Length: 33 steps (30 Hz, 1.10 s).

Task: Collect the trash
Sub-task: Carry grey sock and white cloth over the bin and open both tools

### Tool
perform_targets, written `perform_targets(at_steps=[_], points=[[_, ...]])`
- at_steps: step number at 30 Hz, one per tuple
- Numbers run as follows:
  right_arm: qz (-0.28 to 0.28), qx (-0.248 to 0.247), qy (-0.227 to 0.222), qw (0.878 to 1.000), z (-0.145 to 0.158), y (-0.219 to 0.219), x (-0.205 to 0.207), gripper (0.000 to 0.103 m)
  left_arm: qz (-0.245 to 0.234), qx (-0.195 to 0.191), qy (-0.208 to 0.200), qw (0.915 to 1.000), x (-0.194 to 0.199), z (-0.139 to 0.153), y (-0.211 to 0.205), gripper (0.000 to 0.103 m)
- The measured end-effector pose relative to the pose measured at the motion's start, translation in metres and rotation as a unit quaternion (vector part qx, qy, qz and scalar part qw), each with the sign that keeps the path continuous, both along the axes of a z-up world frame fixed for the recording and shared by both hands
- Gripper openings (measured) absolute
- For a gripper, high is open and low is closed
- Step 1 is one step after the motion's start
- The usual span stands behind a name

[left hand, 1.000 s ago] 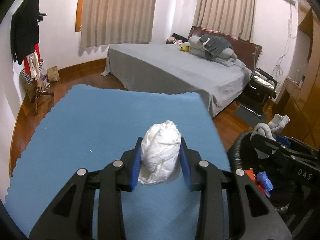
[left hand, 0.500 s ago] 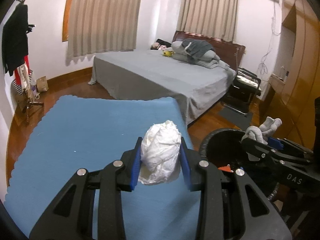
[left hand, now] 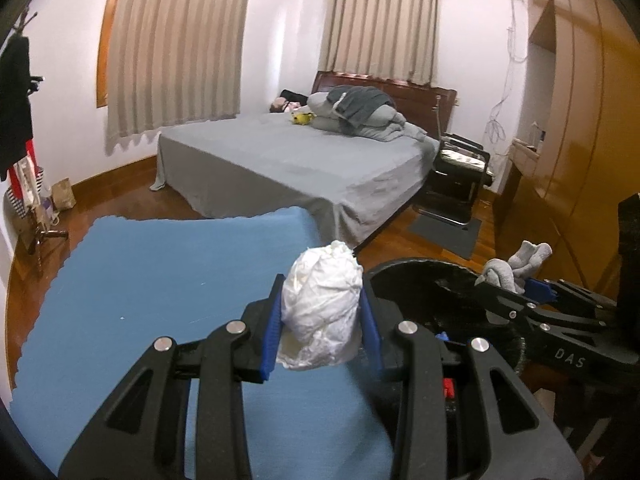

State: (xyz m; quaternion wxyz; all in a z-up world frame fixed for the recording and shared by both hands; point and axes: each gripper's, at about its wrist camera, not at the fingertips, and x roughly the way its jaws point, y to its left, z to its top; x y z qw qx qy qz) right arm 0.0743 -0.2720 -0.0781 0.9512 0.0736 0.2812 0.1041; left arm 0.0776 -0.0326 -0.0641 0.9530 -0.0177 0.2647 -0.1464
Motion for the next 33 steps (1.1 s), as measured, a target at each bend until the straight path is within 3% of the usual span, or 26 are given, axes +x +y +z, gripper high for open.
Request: perform_targets(at_steps=[17, 33], points=[[-0.063, -0.004, 0.006, 0.998, -0.011, -0.065, -0.02, 0.051, -0.076, 0.007, -0.012, 0.997, -0.003, -0.002, -0.069, 0.036], [-0.101, -0.013, 0.041, 0.994, -0.044, -0.11, -0.005, 0.052, -0.134, 0.01, 0.014, 0.9908, 0.033, -0.046, -0.125, 0.037]])
